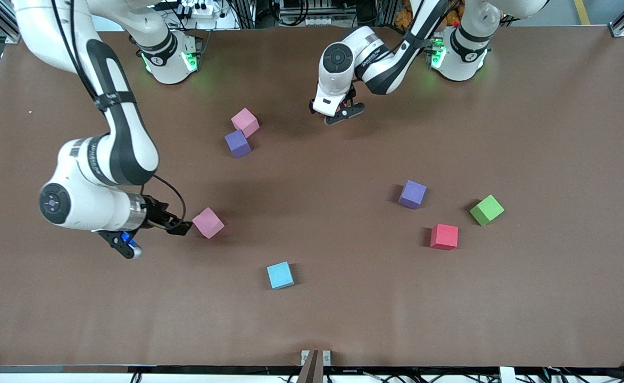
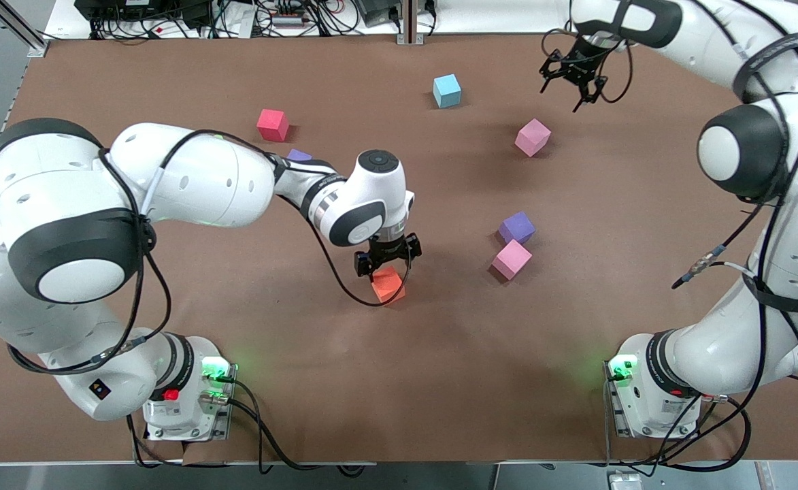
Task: Arrange blocks into number 1
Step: 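Carry the orange cube centerward while the right gripper grasps the pink cube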
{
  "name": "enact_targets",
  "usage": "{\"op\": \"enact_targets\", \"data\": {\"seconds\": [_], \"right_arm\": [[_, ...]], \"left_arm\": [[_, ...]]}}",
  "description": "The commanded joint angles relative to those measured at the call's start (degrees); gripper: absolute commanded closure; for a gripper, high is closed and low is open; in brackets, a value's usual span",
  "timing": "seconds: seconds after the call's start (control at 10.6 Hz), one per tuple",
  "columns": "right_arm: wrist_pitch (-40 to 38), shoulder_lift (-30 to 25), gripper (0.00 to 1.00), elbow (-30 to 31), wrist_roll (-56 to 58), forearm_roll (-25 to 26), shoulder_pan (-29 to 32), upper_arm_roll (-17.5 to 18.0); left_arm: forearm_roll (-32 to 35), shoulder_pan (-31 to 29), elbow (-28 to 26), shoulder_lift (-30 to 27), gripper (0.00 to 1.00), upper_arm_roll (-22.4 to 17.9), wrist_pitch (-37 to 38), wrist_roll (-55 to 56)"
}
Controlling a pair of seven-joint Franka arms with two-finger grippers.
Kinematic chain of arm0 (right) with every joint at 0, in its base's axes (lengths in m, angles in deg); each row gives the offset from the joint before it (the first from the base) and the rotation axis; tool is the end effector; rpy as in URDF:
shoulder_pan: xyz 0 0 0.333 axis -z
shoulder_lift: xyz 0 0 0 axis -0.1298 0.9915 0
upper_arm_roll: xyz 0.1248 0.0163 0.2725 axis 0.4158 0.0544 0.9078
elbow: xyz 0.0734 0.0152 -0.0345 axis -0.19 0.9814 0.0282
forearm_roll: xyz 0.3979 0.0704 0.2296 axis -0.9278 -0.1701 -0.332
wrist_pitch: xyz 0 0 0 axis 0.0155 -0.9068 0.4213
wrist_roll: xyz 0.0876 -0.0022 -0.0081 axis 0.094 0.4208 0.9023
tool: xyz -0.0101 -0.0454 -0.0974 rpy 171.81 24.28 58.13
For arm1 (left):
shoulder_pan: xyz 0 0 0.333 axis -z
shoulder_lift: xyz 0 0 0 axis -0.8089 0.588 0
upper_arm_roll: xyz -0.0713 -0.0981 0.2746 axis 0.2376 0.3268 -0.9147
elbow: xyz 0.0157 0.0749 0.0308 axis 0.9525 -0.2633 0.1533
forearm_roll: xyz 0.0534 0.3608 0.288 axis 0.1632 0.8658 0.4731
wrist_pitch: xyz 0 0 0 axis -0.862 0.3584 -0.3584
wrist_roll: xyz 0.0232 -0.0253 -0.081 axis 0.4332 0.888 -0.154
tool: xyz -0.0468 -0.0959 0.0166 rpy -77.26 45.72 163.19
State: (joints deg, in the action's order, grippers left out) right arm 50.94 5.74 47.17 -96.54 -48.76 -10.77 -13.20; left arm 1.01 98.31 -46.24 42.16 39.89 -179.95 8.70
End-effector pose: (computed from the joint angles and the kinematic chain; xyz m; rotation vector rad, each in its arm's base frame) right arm 0.7071 0.1424 0.2501 -2.8208 0.9273 0.3537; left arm 0.2533 -0.4982 0.1363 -3.0169 -0.6038 0.4083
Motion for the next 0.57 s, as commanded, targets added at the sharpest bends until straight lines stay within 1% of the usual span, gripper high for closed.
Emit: {"op": "enact_targets", "data": {"seconds": [0.0, 0.09, 0.19, 0.38, 0.47], "right_arm": [[3.91, 4.0, 0.0, -2.06, -0.74, -2.24, -1.63, -1.11], [4.28, 4.62, 0.0, -2.06, -0.74, -3.46, -1.72, -1.2], [4.28, 5.14, 0.0, -2.06, -0.74, -4.26, -2.25, -2.07], [4.37, 5.41, 0.0, -1.8, -0.22, -5.06, -3.13, -2.96], [4.46, 5.41, 0.0, -1.36, 0.14, -4.97, -4.17, -3.31]], "left_arm": [[-1.09, -1.52, -3.37, -2.16, 0.0, 1.74, -1.15, 0.64], [-1.09, -2.22, -3.47, -2.16, 0.0, 1.92, -1.24, 0.64], [-1.09, -2.4, -3.38, -2.16, 0.0, 2.61, -1.41, 0.64], [-1.09, -2.58, -3.03, -1.81, 0.57, 3.06, -3.16, 0.64], [-0.74, -2.58, -2.86, -1.63, 0.75, 3.49, -4.65, 0.38]]}}
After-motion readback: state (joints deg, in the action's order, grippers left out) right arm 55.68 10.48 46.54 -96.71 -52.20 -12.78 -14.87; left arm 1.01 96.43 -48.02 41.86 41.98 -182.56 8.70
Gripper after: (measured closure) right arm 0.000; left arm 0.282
